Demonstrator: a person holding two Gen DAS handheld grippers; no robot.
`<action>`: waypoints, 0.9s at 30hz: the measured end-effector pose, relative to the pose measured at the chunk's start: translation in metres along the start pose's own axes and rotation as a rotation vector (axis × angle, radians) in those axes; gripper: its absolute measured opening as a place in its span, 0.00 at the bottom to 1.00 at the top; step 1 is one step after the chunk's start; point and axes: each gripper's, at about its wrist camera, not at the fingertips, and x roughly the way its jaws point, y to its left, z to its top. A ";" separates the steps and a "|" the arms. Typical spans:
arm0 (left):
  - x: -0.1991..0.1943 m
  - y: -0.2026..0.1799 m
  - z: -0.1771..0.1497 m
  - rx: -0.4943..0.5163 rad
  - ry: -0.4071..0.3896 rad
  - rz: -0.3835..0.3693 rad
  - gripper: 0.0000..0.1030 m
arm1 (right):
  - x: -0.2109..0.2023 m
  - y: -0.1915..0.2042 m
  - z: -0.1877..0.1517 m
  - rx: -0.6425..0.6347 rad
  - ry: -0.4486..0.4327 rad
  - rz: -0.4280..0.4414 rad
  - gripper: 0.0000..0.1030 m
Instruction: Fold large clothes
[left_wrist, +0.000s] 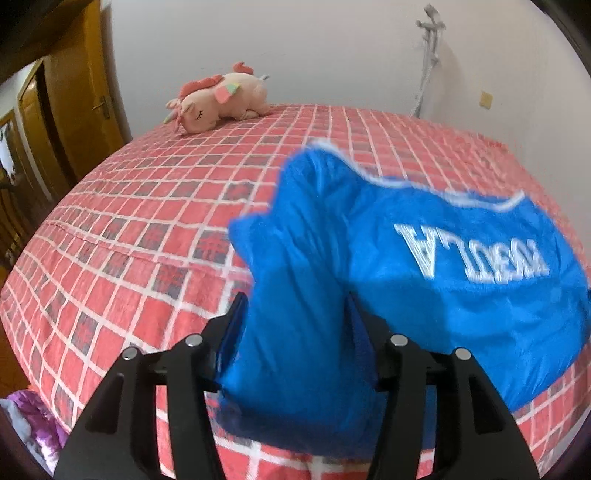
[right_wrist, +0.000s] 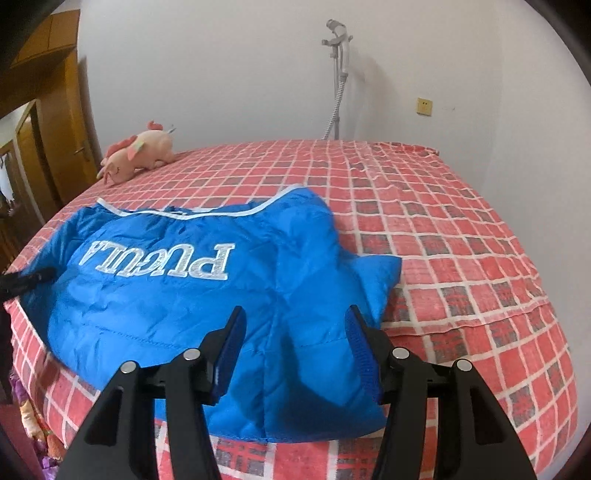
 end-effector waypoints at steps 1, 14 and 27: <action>-0.001 0.003 0.005 -0.004 -0.019 0.028 0.58 | 0.001 0.000 0.000 0.003 0.004 0.004 0.54; -0.021 -0.057 -0.014 0.133 -0.083 -0.011 0.59 | 0.013 0.006 0.000 -0.011 0.012 0.029 0.53; 0.028 -0.067 -0.036 0.133 -0.021 -0.046 0.60 | 0.058 0.006 -0.016 -0.021 0.035 -0.009 0.53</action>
